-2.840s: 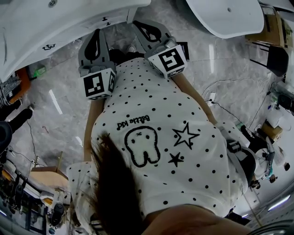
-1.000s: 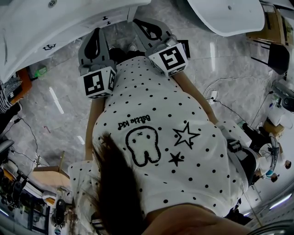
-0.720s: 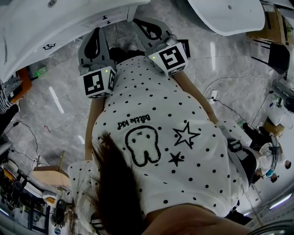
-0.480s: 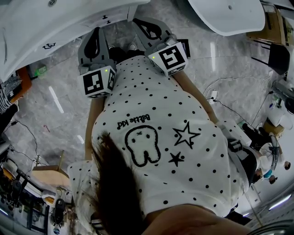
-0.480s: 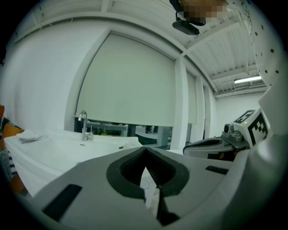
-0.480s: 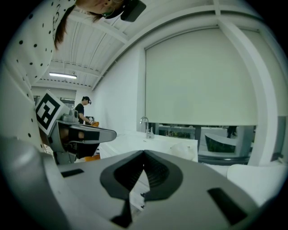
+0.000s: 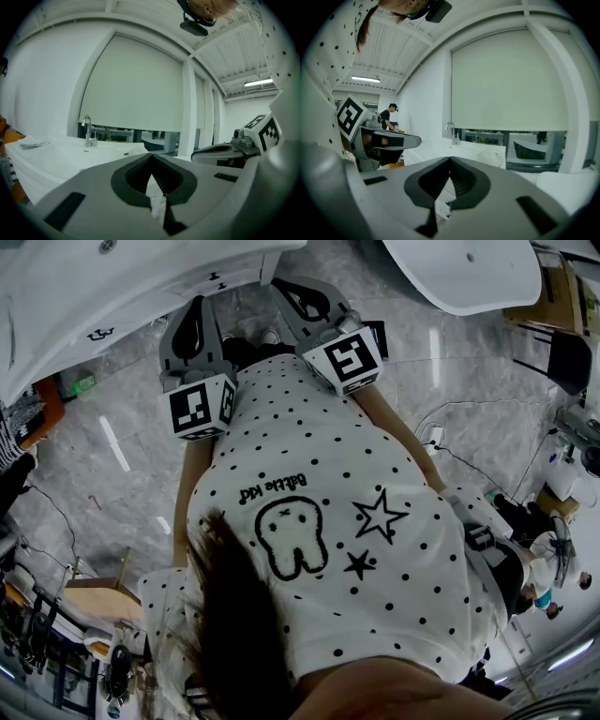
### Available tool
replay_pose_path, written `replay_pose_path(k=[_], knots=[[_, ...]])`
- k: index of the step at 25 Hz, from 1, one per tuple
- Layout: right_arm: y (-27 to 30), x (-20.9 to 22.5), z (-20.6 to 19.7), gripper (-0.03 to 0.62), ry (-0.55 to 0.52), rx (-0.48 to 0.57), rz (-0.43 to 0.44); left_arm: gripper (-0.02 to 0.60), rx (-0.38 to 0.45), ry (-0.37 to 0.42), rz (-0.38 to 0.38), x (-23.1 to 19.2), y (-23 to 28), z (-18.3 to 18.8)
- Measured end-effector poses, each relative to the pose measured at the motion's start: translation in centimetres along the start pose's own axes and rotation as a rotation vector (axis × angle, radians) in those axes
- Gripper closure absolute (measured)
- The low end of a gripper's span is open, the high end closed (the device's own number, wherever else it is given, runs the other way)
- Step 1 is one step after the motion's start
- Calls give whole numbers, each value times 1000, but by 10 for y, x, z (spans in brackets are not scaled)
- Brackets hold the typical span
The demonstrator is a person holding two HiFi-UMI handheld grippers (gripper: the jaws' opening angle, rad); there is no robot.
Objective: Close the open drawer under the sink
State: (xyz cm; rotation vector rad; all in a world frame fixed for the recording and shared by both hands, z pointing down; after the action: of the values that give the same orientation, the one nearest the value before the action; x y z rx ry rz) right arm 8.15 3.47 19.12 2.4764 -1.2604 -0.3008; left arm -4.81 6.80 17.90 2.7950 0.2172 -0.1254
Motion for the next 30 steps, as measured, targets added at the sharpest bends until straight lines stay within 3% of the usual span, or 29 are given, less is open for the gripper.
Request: replay_pose_path(k=[30], knots=[[-1,4,0,580,9,2,-17,578,-17,2,-15,2,4,-1]])
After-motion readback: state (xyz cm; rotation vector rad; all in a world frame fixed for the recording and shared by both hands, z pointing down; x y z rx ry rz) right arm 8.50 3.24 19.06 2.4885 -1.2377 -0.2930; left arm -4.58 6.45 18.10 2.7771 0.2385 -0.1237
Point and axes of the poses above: the fingertips, and each gripper's own axes: y forward along the fingers, x to its right, z out of its top, the point moved 3 cm from there along -y, backward along the fingers, and after that the axes turned 9 degrees about -x, right-handed, at the moved point
